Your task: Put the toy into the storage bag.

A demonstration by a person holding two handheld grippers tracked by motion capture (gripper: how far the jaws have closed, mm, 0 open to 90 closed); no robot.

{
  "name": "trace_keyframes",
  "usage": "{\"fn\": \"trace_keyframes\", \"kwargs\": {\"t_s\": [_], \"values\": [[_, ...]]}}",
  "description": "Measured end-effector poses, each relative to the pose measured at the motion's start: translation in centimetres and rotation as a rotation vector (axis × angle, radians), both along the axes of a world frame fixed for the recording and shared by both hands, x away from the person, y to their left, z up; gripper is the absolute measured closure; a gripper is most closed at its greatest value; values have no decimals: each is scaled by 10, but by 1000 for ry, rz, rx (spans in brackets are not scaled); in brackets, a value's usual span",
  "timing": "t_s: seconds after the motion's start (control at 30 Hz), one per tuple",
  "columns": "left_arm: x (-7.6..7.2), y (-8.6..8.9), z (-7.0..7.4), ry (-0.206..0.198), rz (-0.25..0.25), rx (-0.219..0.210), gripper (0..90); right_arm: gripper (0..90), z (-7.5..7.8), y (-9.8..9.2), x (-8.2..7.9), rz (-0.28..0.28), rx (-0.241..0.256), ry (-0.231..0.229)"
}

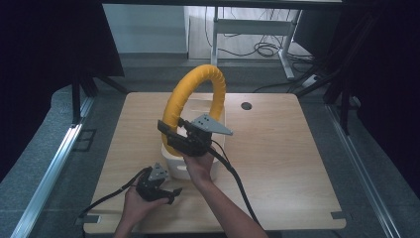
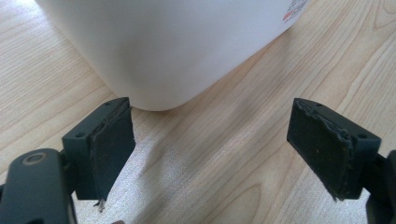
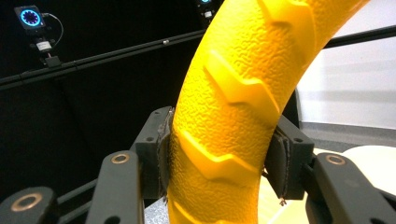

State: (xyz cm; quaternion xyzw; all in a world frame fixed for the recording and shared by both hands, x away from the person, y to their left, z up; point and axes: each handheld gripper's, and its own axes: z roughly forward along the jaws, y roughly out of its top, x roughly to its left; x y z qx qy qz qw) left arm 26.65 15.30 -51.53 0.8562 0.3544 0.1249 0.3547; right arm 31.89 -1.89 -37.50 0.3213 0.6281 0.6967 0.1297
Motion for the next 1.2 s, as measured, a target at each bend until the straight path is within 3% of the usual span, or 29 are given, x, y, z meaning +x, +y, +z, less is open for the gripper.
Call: {"fn": "trace_keyframes", "kwargs": {"t_s": [0.37,1.2], "values": [[0,0,-1,-1,0,1,152,487,-19,1,1,6,-10,51],[0,-1,-1,3,-1,6,152,487,-39,4,-9,-12,-96,55]]}}
